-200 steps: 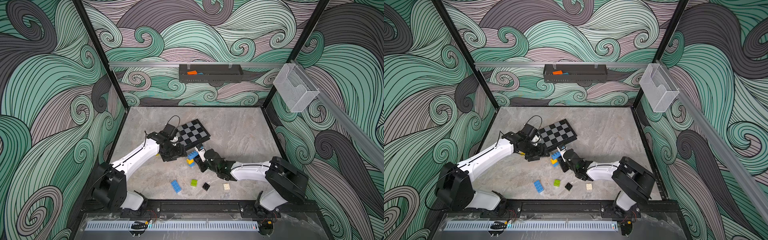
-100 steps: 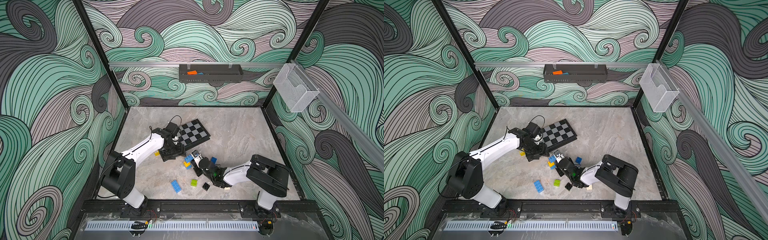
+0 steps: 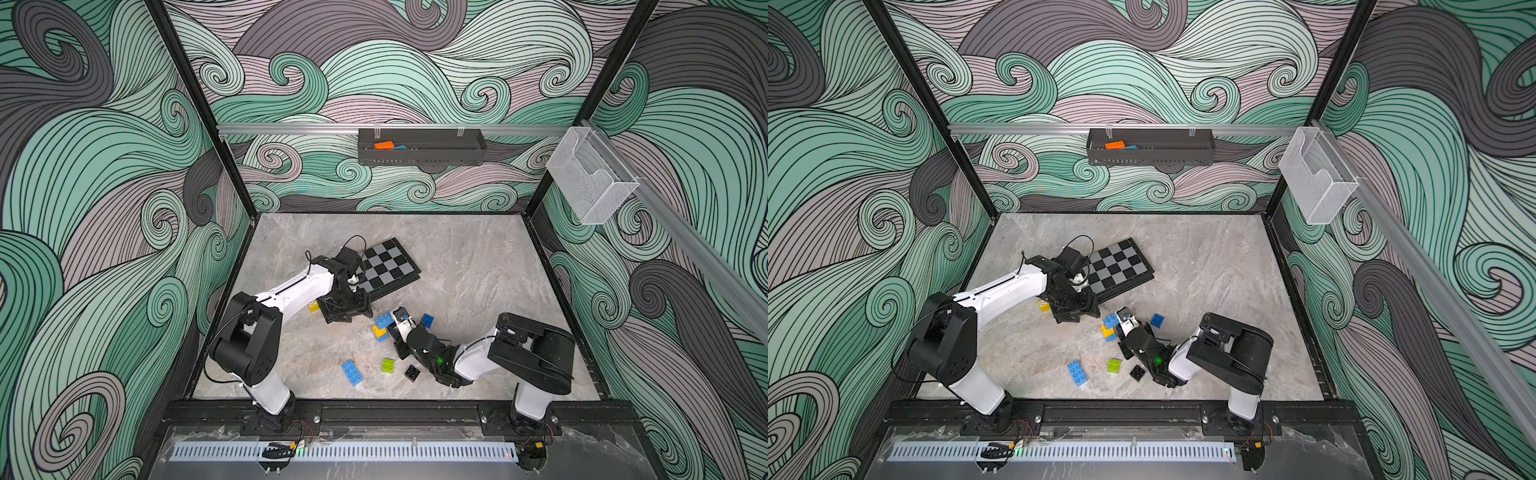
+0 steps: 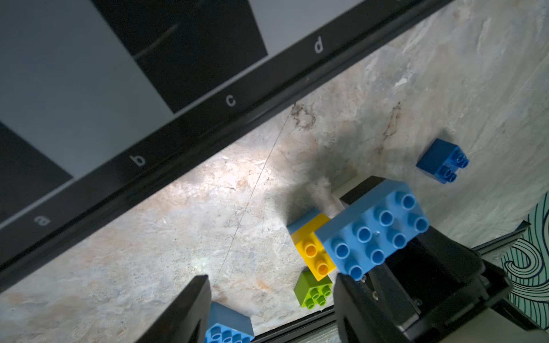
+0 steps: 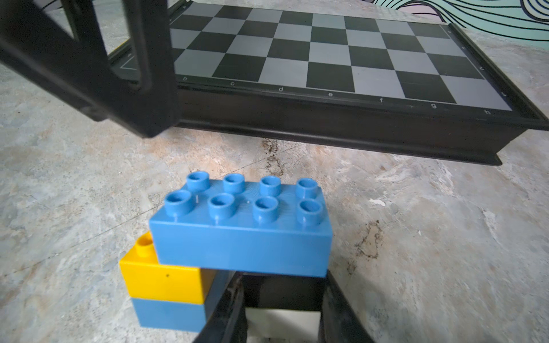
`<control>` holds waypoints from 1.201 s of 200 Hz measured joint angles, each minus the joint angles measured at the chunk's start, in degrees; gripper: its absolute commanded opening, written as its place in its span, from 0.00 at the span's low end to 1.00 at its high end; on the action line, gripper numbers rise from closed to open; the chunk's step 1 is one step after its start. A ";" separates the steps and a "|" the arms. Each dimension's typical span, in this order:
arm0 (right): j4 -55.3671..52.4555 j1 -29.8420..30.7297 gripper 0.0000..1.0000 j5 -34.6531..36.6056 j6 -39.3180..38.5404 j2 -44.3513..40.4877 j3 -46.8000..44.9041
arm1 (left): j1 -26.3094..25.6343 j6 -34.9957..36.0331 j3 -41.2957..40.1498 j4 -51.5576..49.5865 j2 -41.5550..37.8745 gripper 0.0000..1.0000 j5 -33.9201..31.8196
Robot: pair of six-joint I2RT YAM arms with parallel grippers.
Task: Assemble a giraffe with lego
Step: Adjust the lego brick at the center of the board.
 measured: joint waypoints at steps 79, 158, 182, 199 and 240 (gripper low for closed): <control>6.32 2.27 0.31 3.02 1.75 1.95 -2.64 | -3.28 0.02 0.02 1.05 0.02 0.70 0.85; 9.27 3.54 0.35 4.66 2.40 2.71 -4.09 | -6.19 -0.11 0.07 2.10 1.22 0.70 0.68; 10.34 3.65 0.39 4.79 2.91 2.99 -4.68 | -7.28 -0.13 0.07 2.14 1.49 0.70 0.57; 10.69 3.82 0.43 4.79 3.08 3.23 -5.40 | -7.96 -0.20 0.04 2.14 2.27 0.70 0.57; 12.20 3.93 0.70 5.53 4.02 4.31 -7.67 | -9.40 -0.46 0.04 2.54 3.13 0.70 0.66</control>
